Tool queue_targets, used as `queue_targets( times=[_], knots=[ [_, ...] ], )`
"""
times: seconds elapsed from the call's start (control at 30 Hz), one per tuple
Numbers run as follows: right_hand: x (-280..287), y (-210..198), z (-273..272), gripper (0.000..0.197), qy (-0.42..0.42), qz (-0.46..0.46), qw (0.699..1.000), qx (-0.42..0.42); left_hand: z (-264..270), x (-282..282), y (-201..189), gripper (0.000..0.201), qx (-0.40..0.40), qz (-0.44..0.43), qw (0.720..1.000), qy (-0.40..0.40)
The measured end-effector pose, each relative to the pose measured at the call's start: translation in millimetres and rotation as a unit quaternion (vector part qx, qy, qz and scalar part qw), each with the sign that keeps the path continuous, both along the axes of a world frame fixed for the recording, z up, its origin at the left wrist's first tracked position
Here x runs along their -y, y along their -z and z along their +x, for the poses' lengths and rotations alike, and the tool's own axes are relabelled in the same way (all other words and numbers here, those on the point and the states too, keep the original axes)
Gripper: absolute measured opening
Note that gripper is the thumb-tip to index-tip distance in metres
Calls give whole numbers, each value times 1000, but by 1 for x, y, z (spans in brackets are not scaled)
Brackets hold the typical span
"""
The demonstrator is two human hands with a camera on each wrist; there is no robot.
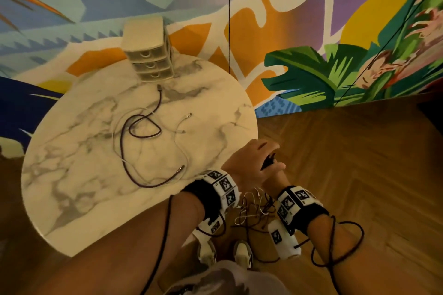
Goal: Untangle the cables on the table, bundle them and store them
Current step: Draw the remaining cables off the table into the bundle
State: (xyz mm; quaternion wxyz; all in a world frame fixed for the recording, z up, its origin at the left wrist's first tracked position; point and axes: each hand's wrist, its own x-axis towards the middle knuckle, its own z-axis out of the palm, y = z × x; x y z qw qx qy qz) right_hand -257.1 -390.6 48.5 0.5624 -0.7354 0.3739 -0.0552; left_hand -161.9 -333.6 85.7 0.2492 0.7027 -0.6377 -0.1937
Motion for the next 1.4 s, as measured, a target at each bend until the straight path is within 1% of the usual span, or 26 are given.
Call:
queue_targets(
  times=[0.03,0.1,0.13,0.2,0.27,0.3,0.33,0.4,0.43,0.5,0.57,0.63,0.67,0.73,0.8,0.87,0.93,1.0,1.07,1.13,1.17,1.23,1.27,1.3,1.33,1.4],
  knots=[
    [1,7,2,21,21,15,999,21,10,-6,1,47,-23,6,1000,-20],
    [-2,9,3,34,73,36,997,6,37,-21,12,46,-48,14,993,-103],
    [-4,9,2,42,93,54,994,-11,56,-31,21,40,-37,36,987,-150],
    [-4,15,-1,55,103,120,987,4,99,-56,43,30,19,138,965,-220],
    [-8,20,-3,54,85,159,983,34,133,-86,66,34,79,272,931,-229],
    [-9,22,-4,50,79,169,982,44,144,-100,76,38,102,321,914,-224],
    [-12,24,-3,47,74,176,980,52,150,-111,85,42,114,351,903,-221],
    [-16,27,1,43,67,202,975,61,151,-124,100,48,117,364,899,-213],
    [-18,29,3,43,62,215,973,58,149,-127,107,46,115,360,902,-212],
    [-23,30,9,44,46,231,971,45,145,-132,114,34,122,358,903,-205],
    [-27,27,14,44,38,234,971,35,141,-134,118,31,128,368,899,-199],
    [-31,26,19,44,36,233,971,31,135,-132,113,29,118,348,906,-208],
    [-34,26,22,45,38,229,972,25,131,-130,105,26,106,315,918,-218],
    [-41,26,31,45,38,224,974,14,114,-121,80,20,90,218,944,-231],
    [-50,23,43,41,32,227,973,11,90,-112,49,16,104,152,964,-191],
    [-61,16,57,40,15,217,976,6,69,-109,33,16,118,109,976,-148],
    [-66,9,66,43,16,202,979,5,62,-109,30,15,85,80,980,-162],
    [-65,7,68,49,29,171,985,10,64,-113,35,14,52,71,977,-192],
    [-58,9,69,51,81,154,984,38,71,-127,53,16,31,117,971,-205],
    [-45,12,69,47,174,173,966,87,88,-153,78,22,-8,198,956,-216],
    [-36,13,69,46,219,184,952,111,105,-169,89,24,-27,223,945,-237],
    [-19,12,66,46,284,194,929,137,146,-192,97,25,-30,230,916,-328],
    [-12,11,62,48,298,195,924,139,166,-198,93,25,-23,211,901,-378],
    [-6,10,60,51,298,193,926,129,183,-199,84,24,-14,173,894,-413],
    [-3,8,58,53,291,188,932,106,192,-196,68,24,4,122,896,-426],
    [-4,6,58,48,289,178,940,47,188,-181,33,28,65,18,912,-405]
  ],
)
